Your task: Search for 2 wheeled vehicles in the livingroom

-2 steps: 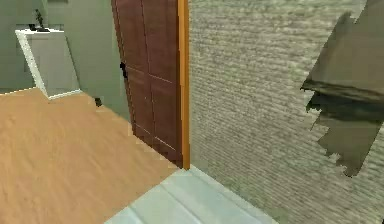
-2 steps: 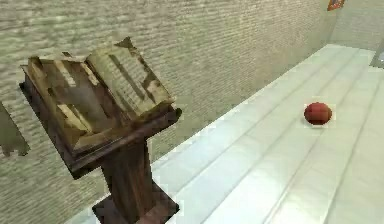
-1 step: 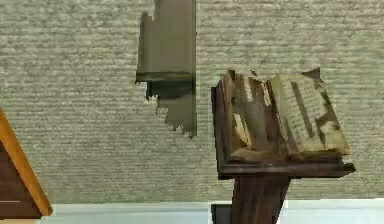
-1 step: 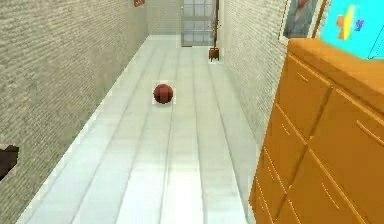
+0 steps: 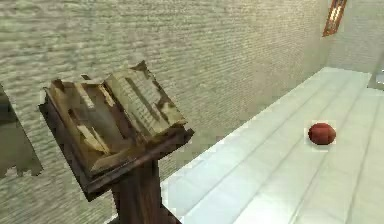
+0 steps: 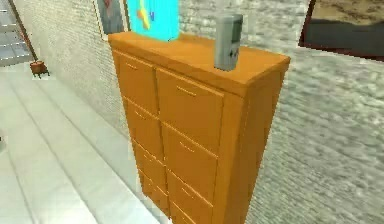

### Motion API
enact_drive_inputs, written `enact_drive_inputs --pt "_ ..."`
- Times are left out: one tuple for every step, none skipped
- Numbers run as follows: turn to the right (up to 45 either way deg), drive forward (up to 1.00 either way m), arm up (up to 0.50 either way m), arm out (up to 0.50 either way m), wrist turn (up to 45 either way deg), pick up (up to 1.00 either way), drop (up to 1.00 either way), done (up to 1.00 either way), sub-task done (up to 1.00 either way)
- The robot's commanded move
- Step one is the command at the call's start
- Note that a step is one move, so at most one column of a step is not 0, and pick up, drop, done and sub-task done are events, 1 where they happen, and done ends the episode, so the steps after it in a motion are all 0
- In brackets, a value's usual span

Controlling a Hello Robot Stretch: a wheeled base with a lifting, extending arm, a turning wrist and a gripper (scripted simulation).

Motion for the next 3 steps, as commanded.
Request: enact_drive_inputs --pt "42.0 0.00 0.00 0.00 0.0 0.00 0.00 0.00 0.00" --pt "0.0 0.90 0.00 0.00 0.0 0.00 0.00 0.00 0.00" --pt "-27.0 0.00 0.00 0.00 0.0 0.00 0.00 0.00 0.00"
